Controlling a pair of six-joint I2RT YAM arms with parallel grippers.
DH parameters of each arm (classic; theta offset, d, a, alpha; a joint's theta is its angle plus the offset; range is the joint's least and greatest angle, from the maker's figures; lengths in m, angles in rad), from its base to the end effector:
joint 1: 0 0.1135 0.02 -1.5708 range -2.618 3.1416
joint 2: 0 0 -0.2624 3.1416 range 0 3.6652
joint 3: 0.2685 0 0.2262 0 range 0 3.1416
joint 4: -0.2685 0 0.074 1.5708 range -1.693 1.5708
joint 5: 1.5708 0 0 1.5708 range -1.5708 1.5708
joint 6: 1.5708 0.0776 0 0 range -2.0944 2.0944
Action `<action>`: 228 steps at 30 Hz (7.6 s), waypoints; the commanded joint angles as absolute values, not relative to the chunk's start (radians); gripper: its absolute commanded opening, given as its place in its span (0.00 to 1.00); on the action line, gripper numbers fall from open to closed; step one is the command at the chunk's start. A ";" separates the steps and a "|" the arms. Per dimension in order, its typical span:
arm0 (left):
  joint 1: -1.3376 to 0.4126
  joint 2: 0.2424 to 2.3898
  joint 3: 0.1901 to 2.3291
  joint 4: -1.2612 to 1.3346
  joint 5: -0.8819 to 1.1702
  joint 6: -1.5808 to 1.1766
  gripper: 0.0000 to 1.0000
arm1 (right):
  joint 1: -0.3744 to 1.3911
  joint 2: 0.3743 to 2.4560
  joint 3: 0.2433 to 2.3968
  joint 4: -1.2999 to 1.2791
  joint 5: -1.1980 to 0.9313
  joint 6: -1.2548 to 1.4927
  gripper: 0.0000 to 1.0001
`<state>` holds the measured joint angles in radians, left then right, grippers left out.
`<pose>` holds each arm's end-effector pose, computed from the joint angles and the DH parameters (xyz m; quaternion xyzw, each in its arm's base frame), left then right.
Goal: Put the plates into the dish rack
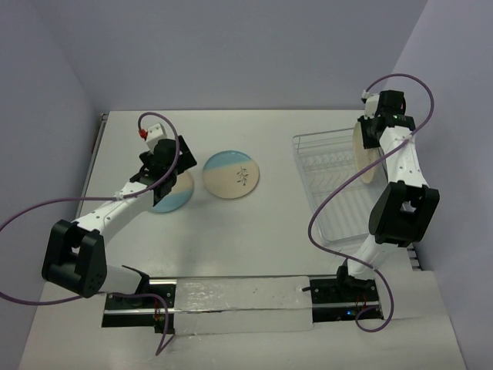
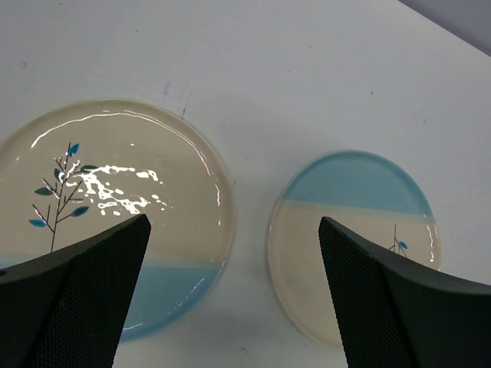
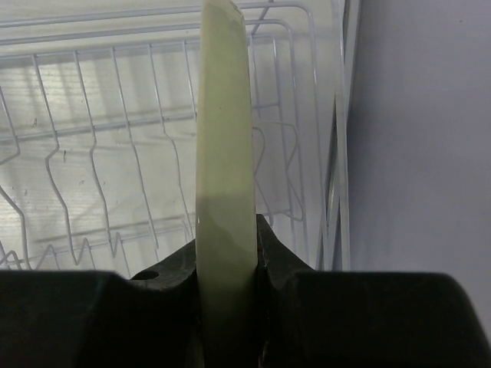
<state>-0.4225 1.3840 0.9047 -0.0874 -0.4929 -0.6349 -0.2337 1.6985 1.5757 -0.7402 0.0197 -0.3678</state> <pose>0.3001 -0.0947 0.2476 -0.2068 0.8329 -0.0507 0.5108 0.3652 -0.0885 0.2914 -0.0594 0.9361 -0.1115 0.3282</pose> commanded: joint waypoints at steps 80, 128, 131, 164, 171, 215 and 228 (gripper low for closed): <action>-0.485 1.726 1.092 -0.117 -0.272 -0.765 0.99 | 0.512 1.965 1.715 -0.540 -0.023 0.325 1.00; -0.486 1.884 1.049 -0.110 -0.253 -0.785 0.00 | 0.463 2.054 1.718 -0.442 -0.028 0.364 0.99; -0.486 1.876 1.045 -0.108 -0.253 -0.782 0.00 | 0.446 2.053 1.729 -0.443 -0.024 0.357 1.00; -0.486 1.881 1.032 -0.071 -0.232 -0.764 0.00 | 0.460 2.158 1.621 -0.436 -0.296 0.400 0.99; -0.491 1.863 1.012 -0.044 -0.195 -0.767 0.00 | 0.456 1.997 1.573 -0.334 -0.495 0.367 0.98; -0.518 1.761 0.950 0.062 -0.127 -0.763 0.00 | 0.521 1.879 1.468 -0.157 -0.304 0.516 0.00; -0.518 1.288 0.950 0.004 -0.310 -0.693 0.99 | 0.518 1.477 1.627 -0.304 0.019 0.056 0.00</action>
<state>-0.5171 1.4248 0.9516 0.0024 -0.2124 -0.7189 0.5243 1.7348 1.4872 -0.3665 -0.1421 0.2738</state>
